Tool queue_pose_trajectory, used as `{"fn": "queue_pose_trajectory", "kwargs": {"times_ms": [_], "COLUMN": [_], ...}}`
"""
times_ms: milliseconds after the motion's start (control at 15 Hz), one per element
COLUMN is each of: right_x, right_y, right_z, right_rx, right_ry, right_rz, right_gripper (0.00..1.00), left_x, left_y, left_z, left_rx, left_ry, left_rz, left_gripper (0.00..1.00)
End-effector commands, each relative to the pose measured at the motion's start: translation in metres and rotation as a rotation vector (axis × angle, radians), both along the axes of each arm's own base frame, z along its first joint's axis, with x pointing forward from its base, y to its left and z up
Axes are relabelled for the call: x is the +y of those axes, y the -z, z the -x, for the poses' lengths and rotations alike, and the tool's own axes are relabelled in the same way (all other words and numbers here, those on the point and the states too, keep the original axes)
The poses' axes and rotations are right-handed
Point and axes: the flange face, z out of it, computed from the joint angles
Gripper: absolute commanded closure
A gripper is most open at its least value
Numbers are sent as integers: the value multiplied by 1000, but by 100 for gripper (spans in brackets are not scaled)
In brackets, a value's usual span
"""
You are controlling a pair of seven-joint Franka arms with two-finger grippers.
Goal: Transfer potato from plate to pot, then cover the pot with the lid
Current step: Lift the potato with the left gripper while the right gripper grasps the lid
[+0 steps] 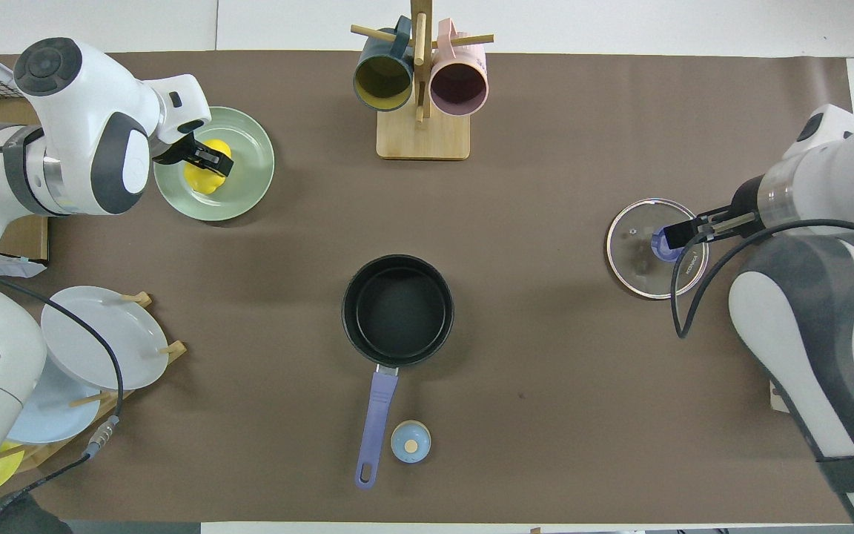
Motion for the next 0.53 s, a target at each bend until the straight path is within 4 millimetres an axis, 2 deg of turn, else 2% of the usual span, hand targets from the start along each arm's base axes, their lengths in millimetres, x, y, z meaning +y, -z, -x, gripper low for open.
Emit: {"fn": "queue_pose_trajectory", "kwargs": {"times_ms": [0, 133, 200, 267, 400, 467], "right_x": [-3, -2, -5, -5, -16, -22], "right_y": [35, 55, 68, 77, 96, 106], "right_z": [0, -9, -13, -15, -17, -19], "right_rx": [7, 6, 15, 4, 0, 6], "right_ry": [-68, -82, -105, -133, -135, -126], "right_rz": [-12, -9, -7, -5, -2, -2], "right_gripper": [0, 0, 0, 0, 0, 0], "left_x": [9, 8, 6, 6, 2, -5], "left_y": [-5, -17, -32, -63, -118, -137], "left_z": [5, 3, 3, 6, 26, 39], "left_rx": [-16, -14, -5, -1, 36, 59], "left_ry": [4, -16, -41, -53, -119, -177], "left_rz": [-13, -5, 1, 12, 68, 72], "left_gripper": [100, 100, 100, 100, 100, 100]}}
